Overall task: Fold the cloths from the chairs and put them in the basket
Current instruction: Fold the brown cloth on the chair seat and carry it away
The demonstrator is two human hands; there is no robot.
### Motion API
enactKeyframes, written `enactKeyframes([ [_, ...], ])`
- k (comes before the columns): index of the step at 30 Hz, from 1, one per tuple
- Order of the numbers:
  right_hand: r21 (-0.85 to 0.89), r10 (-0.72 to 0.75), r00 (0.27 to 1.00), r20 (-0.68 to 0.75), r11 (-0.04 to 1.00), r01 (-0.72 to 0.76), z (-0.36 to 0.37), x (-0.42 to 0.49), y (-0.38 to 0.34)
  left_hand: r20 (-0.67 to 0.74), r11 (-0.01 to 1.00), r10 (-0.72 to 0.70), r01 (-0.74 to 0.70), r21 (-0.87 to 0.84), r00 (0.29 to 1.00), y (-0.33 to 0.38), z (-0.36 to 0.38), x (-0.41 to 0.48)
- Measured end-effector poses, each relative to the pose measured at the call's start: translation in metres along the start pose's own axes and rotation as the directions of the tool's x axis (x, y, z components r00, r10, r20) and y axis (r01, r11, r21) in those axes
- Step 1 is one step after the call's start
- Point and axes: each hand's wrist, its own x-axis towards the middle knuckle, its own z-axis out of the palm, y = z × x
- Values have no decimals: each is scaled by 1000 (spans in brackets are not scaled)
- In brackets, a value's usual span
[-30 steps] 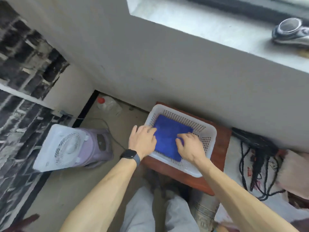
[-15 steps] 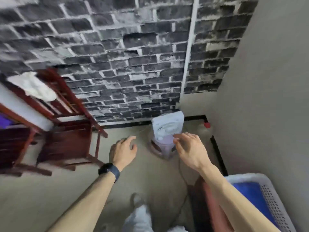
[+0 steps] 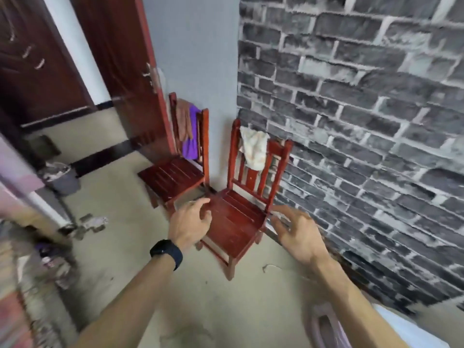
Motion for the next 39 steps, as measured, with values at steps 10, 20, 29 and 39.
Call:
enactKeyframes([
  [10, 90, -260, 965, 43, 963, 255, 53, 182, -88, -144, 986, -154, 144, -79, 978, -72, -86, 126],
  [20, 148, -434, 898, 79, 896, 419, 104, 392, -134, -303, 979, -196, 201, -15, 933, -88, -138, 287],
  [29, 148, -445, 887, 122, 892, 427, 171, 511, -187, -307, 966, -234, 256, 33, 922, -159, -170, 380],
  [39, 133, -322, 946, 40, 940, 314, 267, 591, -250, -177, 987, -154, 160, 19, 972, -285, -213, 497],
])
